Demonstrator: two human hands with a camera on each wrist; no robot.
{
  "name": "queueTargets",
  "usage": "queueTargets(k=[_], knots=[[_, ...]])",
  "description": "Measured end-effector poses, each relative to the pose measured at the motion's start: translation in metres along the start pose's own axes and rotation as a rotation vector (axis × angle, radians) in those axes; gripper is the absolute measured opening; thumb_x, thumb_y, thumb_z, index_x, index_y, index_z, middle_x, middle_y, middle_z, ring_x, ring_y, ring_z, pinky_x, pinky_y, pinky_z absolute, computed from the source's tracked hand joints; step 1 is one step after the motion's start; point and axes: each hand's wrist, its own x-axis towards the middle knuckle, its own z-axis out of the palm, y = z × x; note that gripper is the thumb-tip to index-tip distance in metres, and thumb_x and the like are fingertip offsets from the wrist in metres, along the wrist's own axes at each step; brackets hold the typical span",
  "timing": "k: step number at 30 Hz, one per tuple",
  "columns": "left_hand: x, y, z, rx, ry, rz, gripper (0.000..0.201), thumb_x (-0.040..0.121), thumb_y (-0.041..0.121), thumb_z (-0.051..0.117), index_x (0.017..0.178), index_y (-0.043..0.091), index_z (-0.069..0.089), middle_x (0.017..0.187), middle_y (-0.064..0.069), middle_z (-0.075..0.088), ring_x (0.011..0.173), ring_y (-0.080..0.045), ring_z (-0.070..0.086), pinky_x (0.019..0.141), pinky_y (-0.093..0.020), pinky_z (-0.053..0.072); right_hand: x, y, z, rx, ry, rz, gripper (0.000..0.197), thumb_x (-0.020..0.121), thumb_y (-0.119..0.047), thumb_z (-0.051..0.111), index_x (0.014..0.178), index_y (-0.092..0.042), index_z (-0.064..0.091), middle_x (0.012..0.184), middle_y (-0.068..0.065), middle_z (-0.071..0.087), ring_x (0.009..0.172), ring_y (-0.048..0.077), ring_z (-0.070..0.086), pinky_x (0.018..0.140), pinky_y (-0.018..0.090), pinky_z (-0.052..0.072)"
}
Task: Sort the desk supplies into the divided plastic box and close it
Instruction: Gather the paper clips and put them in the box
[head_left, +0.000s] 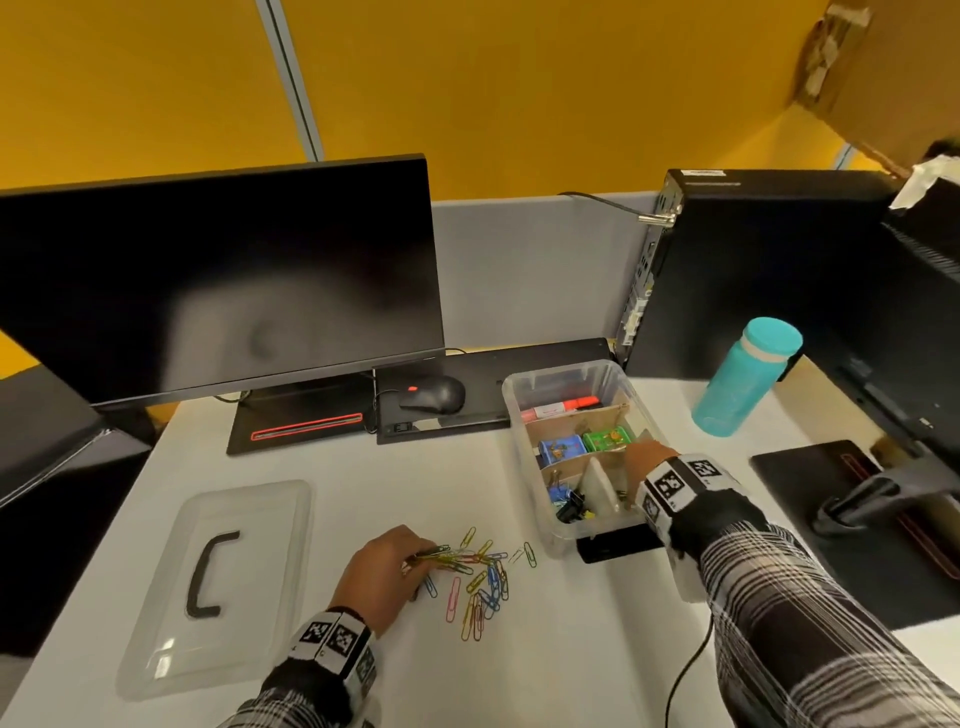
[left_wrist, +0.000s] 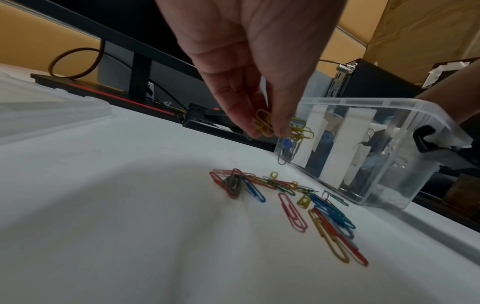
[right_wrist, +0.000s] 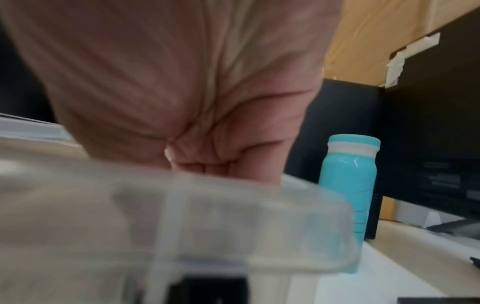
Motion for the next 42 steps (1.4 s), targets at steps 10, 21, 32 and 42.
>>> queueTargets(k=[10,21,32,42], knots=[[0.004,0.062,-0.028,-0.061,0.074,0.113,0.017,0.084,0.028,0.068,0.101,0.027,0.072,0.089,0.017,0.064,0.079,0.004,0.058,0.070,-0.008,0.046,-0.043,0.052,0.014,0.575,0.699,-0.066,0.026,0.092,-0.009,0.046,0.115,-0.013,0.058,0.109,0.007,0.062,0.095,0.019,0.056,0.085,0.029,0.044],[0.083,0.234,0.008,0.221,-0.137,0.386,0.028,0.093,0.022,0.054,0.119,0.021,0.065,0.115,-0.007,0.063,0.103,-0.025,0.059,0.090,-0.038,0.050,-0.055,0.059,0.073,0.729,0.523,-0.121,0.041,0.096,-0.015,0.039,0.136,-0.016,0.045,0.133,0.005,0.054,0.119,0.021,0.053,0.101,0.024,0.033],[0.134,0.259,0.037,0.473,-0.594,0.333,0.052,0.091,-0.002,0.048,0.141,0.012,0.041,0.144,-0.010,0.045,0.131,-0.027,0.043,0.106,-0.032,0.035,-0.050,0.075,0.078,0.613,0.488,-0.138,0.046,0.095,-0.014,0.036,0.141,-0.020,0.038,0.139,0.002,0.050,0.122,0.018,0.050,0.104,0.030,0.040],[0.090,0.122,-0.044,0.065,0.036,0.220,0.026,0.095,0.013,0.047,0.112,0.027,0.062,0.114,0.009,0.062,0.101,-0.010,0.059,0.092,-0.028,0.048,-0.072,0.014,0.043,0.448,0.702,-0.391,0.037,0.093,-0.025,0.040,0.129,-0.018,0.047,0.125,0.000,0.055,0.116,0.012,0.043,0.101,0.027,0.041]])
